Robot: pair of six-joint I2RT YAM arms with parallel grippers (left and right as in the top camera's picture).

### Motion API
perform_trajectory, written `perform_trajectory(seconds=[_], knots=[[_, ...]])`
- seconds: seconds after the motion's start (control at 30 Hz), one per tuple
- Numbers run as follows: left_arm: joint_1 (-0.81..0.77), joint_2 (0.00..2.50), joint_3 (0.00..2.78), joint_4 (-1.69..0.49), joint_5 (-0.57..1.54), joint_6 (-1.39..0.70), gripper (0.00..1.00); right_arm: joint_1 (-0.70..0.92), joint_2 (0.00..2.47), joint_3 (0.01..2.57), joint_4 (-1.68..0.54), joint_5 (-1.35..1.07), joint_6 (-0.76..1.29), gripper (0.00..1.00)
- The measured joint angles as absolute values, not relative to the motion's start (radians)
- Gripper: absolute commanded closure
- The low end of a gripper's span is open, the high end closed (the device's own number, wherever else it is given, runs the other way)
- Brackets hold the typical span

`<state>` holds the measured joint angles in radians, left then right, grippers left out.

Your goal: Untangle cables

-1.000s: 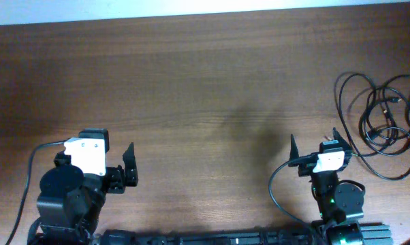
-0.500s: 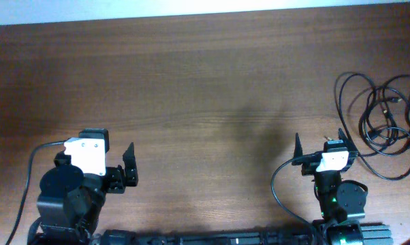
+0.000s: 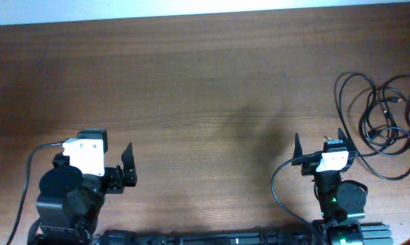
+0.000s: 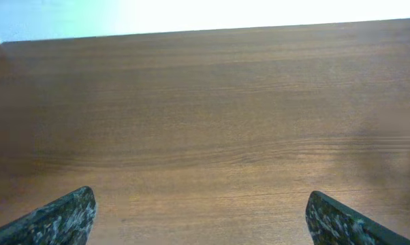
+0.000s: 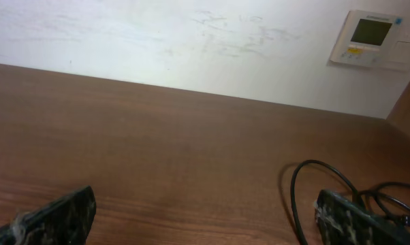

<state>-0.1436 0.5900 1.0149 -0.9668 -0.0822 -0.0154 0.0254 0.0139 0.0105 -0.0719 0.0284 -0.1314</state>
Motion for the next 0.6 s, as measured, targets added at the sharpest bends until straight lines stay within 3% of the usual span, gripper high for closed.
perform_trajectory(seconds=[0.17, 0.6], knots=[[-0.048, 0.443, 0.768, -0.737, -0.089, -0.015, 0.01, 0.025, 0.014, 0.01, -0.072, 0.025, -0.131, 0.01], [-0.019, 0.017, 0.132, -0.061, -0.079, -0.015, 0.01, 0.025, 0.011, 0.01, -0.072, 0.025, -0.131, 0.01]])
